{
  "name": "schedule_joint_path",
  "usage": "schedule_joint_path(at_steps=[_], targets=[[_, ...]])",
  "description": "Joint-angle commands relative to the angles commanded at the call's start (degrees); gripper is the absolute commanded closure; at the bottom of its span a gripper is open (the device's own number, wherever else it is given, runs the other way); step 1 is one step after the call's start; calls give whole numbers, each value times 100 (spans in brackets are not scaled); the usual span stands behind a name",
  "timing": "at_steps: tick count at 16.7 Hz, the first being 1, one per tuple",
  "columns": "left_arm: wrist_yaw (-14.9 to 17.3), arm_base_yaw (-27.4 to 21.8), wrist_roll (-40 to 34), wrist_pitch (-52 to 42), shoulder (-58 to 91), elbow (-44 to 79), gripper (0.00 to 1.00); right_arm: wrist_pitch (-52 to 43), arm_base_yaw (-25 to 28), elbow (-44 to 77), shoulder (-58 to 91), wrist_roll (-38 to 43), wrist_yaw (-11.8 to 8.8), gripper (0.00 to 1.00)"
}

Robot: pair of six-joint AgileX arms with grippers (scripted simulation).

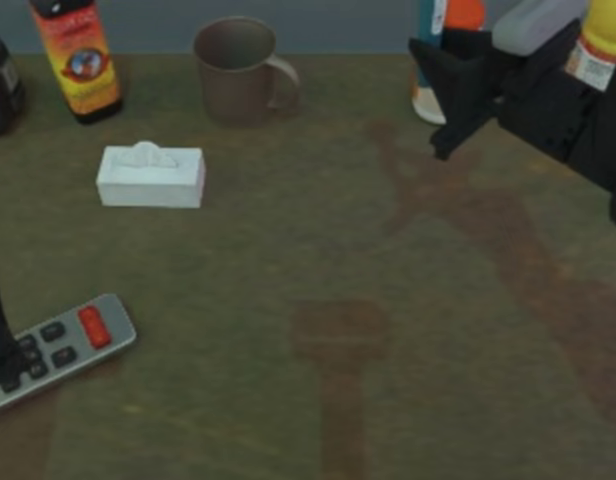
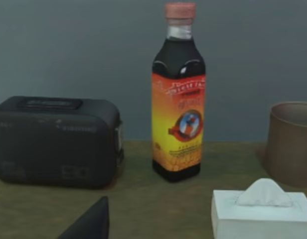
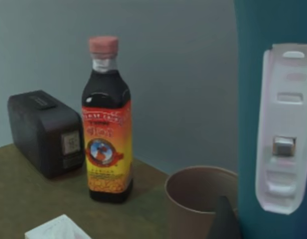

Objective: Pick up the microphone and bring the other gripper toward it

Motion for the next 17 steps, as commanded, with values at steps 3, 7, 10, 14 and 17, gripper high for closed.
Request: schedule_joint_path(at_steps=[3,7,10,14,17], targets=[[0,0,0,0,0,0,0,167,486,-192,-215,30,473,100],[0,0,0,0,0,0,0,452,1335,-531,-591,91,1297,100],[0,0,0,0,0,0,0,573,1658,-660,-760,112,1617,100],[0,0,0,0,0,0,0,564,1642,-643,-740,121,1599,100],[0,0,0,0,0,0,0,574,1660,-661,-761,112,1619,100]])
